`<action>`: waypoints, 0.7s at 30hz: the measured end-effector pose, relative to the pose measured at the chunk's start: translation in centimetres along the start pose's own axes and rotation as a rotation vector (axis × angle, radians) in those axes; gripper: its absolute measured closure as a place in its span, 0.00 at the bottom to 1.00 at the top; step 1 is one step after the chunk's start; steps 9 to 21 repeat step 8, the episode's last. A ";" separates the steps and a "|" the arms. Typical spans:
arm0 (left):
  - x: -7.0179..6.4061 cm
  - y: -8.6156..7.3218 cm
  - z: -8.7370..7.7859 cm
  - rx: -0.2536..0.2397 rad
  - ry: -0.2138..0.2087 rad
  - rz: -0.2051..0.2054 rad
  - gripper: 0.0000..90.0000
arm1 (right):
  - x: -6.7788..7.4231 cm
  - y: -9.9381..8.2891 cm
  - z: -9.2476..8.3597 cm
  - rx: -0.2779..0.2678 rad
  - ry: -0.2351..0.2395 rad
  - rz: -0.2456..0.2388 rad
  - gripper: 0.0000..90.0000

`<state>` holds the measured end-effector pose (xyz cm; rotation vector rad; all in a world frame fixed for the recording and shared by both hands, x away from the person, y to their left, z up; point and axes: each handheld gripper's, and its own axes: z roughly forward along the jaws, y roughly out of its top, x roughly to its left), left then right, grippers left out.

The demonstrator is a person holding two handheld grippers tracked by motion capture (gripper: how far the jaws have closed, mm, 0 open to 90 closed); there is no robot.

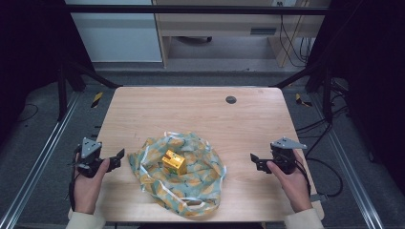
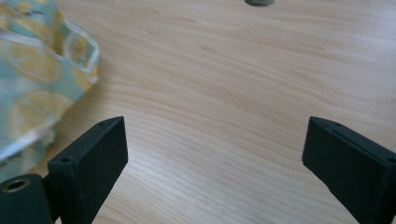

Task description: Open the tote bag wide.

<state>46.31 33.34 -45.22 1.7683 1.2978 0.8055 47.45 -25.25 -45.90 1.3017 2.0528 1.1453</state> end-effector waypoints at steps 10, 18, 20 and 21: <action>0.3 -0.7 0.8 0.065 -0.049 -0.038 0.10 | -1.0 -0.9 0.7 0.066 -0.035 0.024 0.09; 0.3 -0.7 0.8 0.065 -0.049 -0.038 0.10 | -1.0 -0.9 0.7 0.066 -0.035 0.024 0.09; 0.3 -0.7 0.8 0.065 -0.049 -0.038 0.10 | -1.0 -0.9 0.7 0.066 -0.035 0.024 0.09; 0.3 -0.7 0.8 0.065 -0.049 -0.038 0.10 | -1.0 -0.9 0.7 0.066 -0.035 0.024 0.09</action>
